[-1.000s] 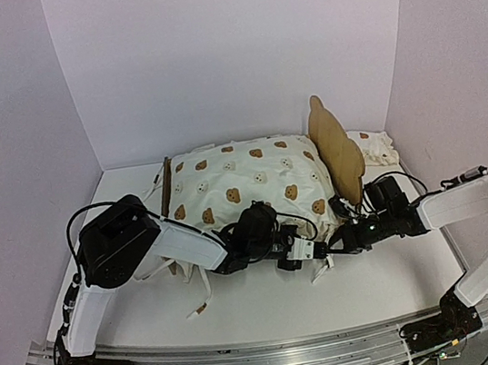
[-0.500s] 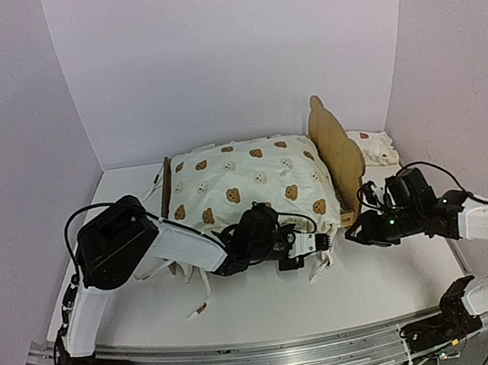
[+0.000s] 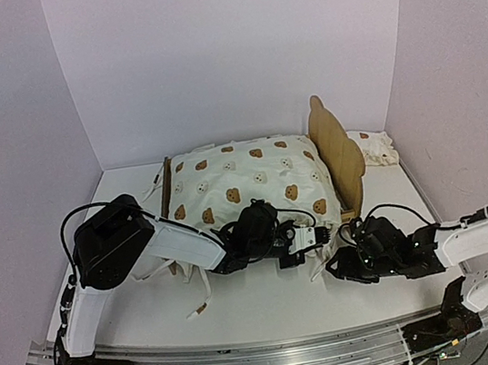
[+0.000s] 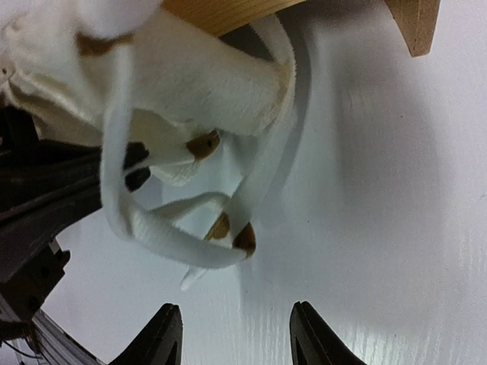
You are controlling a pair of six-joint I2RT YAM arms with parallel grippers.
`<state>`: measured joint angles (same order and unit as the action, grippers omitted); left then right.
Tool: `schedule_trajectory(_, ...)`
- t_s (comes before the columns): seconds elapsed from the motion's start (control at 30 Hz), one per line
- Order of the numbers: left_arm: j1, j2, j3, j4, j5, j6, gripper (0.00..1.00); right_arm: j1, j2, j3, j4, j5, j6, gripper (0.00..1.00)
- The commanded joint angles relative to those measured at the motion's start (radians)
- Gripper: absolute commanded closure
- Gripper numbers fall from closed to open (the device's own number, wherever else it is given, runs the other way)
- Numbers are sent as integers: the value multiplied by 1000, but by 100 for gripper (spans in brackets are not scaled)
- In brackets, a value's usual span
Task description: Set up the pet bed
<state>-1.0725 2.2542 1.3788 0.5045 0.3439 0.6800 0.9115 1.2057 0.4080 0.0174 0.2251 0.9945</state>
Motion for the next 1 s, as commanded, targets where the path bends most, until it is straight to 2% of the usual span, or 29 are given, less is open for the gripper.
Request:
schedule_trajectory(0.0,5,-63,-14,-22,-8,-9,100,6,108,-4,238,71,77,50)
schedule_trajectory(0.2,3,-67,-19,-23,-6,-7,100,9,243,38,315,36,109,52)
schedule_trajectory(0.33,3,-67,-21,-22,-8,-10,100,9,287,33,315,49,172,59)
schedule_trajectory(0.5,5,-72,-21,-21,-16,-19,100,8,307,32,283,51,220,93)
schedule_trajectory(0.57,6,-77,-22,-24,-25,-26,100,8,267,19,223,83,220,100)
schedule_trajectory(0.73,16,-116,-26,-111,-23,-66,100,-45,2,50,-168,176,52,100)
schedule_trajectory(0.87,27,-153,-45,-258,22,-139,100,-239,-249,116,-469,128,-153,100)
schedule_trajectory(0.97,35,-163,-62,-338,35,-160,100,-342,-295,241,-653,119,-318,100)
